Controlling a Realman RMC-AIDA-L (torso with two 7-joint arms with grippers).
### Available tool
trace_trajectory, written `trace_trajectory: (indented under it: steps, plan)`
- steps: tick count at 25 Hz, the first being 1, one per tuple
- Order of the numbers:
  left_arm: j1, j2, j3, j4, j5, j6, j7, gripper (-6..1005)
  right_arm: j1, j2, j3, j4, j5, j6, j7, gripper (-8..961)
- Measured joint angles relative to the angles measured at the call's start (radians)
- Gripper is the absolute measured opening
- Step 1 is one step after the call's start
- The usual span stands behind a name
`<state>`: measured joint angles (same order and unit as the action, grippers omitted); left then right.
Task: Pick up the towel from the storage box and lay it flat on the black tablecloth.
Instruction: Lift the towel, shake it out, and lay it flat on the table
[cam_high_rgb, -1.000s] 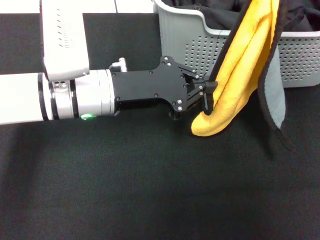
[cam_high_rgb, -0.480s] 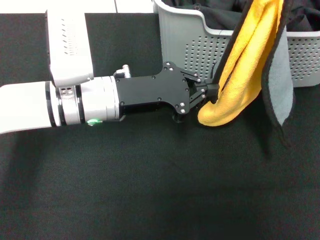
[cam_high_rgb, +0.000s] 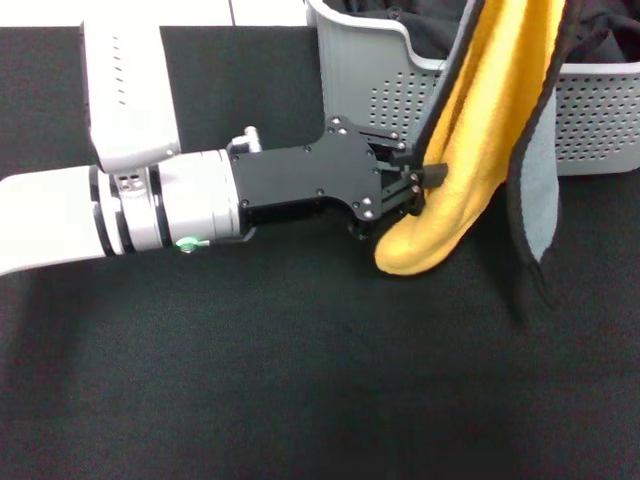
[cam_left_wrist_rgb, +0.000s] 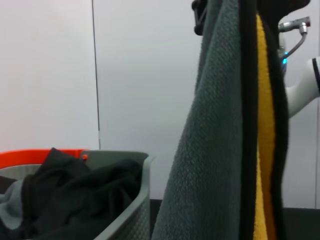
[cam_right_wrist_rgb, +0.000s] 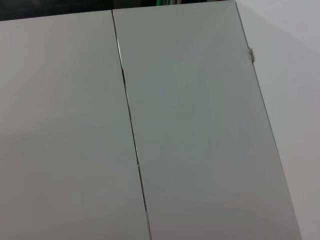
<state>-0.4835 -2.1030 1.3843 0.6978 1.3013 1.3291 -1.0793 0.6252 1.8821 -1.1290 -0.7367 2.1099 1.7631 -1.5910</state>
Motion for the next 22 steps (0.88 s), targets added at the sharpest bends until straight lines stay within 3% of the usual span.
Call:
trace_trajectory:
  steps: [22]
  plan:
    - [0.000,0.003,0.004,-0.067,-0.016,-0.008,0.039,158,-0.009,-0.003,0.026,-0.002,0.025,0.016,0.005,37]
